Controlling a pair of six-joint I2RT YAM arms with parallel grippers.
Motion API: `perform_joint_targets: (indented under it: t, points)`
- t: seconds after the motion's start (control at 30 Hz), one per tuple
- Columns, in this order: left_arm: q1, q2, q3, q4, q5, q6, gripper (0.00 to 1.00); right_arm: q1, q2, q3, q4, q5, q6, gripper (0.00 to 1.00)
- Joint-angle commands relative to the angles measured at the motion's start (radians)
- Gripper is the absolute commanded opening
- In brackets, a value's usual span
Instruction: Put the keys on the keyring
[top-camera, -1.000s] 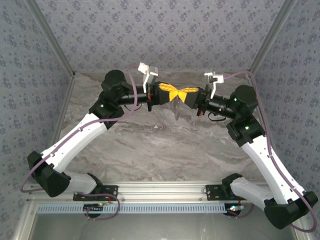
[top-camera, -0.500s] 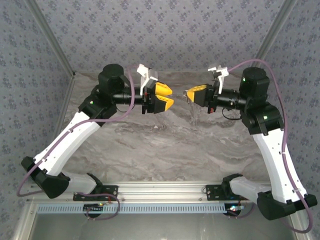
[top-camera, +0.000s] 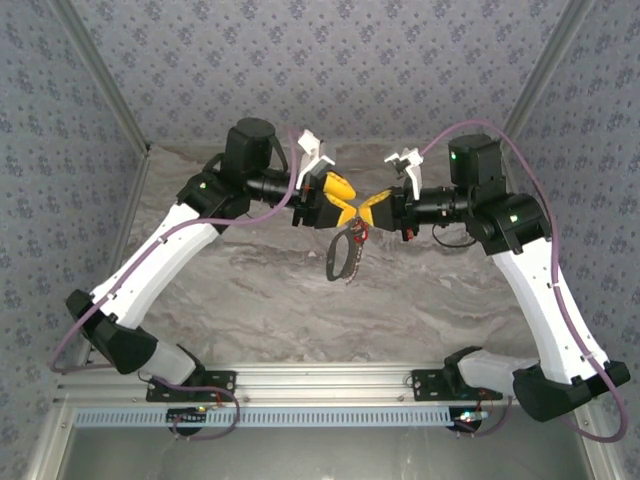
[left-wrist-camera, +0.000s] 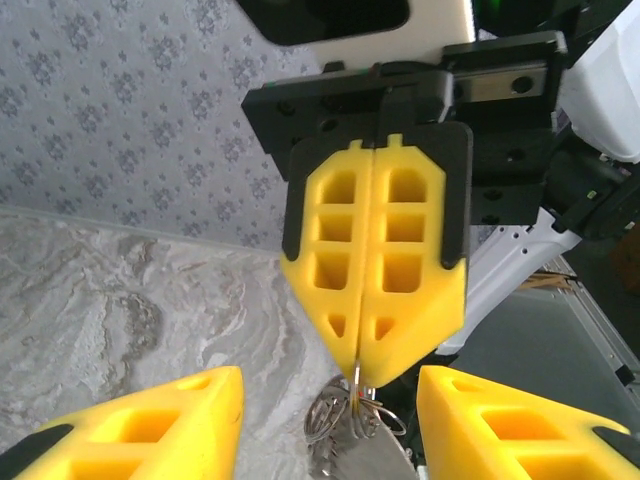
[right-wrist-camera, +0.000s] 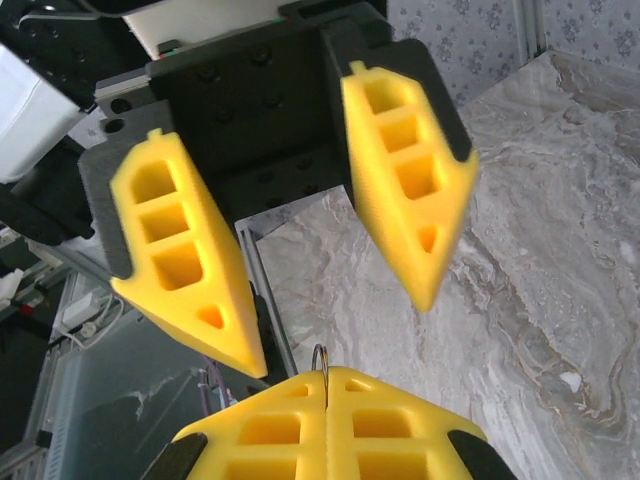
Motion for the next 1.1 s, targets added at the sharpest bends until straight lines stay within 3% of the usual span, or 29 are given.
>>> perform_joint_targets:
  t: [0.0,0.53,0.83,0.9,0.93,1.0,1.07]
  points:
    - [-0.001,-0.004,0.036,-0.031,0.055,0.033,0.48,0.005,-0.004,0.035,-0.018,0.011,-0.028,0.0]
    - [-0.017,0.029,0.042,-0.032,0.084,0.038,0.4,0.006,-0.015,0.014,0.052,-0.003,0.011,0.0]
    - [-0.027,0.032,0.034,0.024,0.072,0.005,0.03,0.018,-0.021,-0.007,0.105,-0.019,0.043,0.0]
    - [-0.033,0.032,0.027,0.047,0.064,-0.006,0.0,0.022,-0.024,-0.012,0.123,-0.026,0.057,0.0]
    - [-0.034,0.029,0.018,0.073,0.059,-0.02,0.0,0.021,-0.03,-0.017,0.13,-0.026,0.07,0.06]
    - [-0.033,0.015,-0.007,0.121,0.047,-0.042,0.0,0.003,-0.057,-0.039,0.165,-0.007,0.103,0.32]
    - [-0.033,0.001,-0.024,0.15,0.037,-0.051,0.0,-0.056,-0.106,-0.086,0.245,0.018,0.169,0.46]
